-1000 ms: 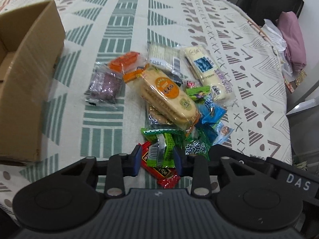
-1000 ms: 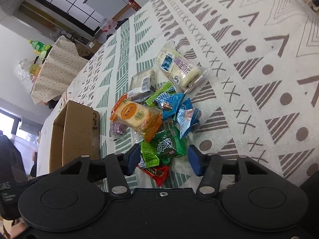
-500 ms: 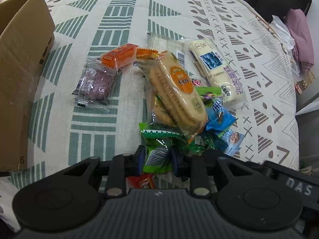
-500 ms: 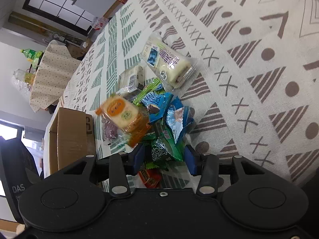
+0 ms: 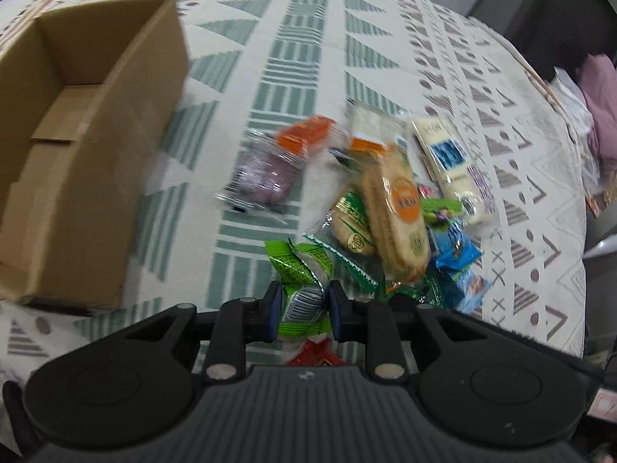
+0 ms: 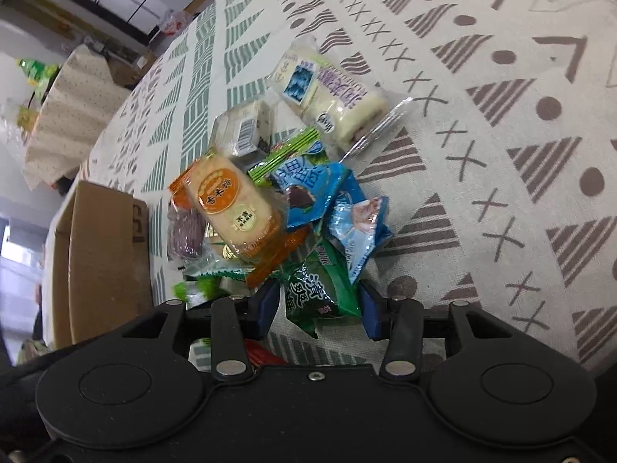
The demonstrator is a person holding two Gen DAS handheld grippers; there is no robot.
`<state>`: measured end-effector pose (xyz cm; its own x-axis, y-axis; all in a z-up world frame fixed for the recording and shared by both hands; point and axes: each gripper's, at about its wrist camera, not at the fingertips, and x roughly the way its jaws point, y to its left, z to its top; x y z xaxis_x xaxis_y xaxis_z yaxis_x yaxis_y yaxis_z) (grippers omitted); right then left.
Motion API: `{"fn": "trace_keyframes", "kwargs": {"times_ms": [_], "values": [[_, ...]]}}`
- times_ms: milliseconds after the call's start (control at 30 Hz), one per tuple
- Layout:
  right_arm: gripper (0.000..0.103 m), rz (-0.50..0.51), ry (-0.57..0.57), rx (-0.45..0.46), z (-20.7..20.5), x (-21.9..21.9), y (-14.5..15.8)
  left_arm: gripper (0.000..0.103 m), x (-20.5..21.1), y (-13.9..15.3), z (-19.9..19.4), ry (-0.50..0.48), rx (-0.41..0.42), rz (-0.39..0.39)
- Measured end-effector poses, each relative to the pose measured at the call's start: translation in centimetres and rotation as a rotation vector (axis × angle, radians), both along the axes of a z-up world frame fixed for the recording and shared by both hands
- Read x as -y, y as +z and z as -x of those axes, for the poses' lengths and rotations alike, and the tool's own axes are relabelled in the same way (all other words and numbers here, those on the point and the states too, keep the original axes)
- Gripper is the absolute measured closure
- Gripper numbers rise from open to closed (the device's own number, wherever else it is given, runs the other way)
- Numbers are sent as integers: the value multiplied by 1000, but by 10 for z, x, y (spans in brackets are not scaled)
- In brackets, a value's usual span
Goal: Organize snacks
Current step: 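Carry both green packets over the cardboard box and open both tools to drop them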
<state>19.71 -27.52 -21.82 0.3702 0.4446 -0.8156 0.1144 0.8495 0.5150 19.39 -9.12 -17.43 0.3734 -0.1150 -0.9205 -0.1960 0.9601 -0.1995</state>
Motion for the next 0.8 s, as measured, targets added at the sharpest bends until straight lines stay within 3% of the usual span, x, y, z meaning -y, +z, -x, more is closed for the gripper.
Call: {"fn": "trace_keyframes", "kwargs": {"times_ms": [267,467,800], "values": [[71,-83,66,55,8,11,5,79,-1,29,16,35,51,-10],[71,-125,53,102,21,22,17,79,2,49,31,21,78,-6],[71,-73,51,202,40,23,47,79,-28,90,57,21,186,52]]}}
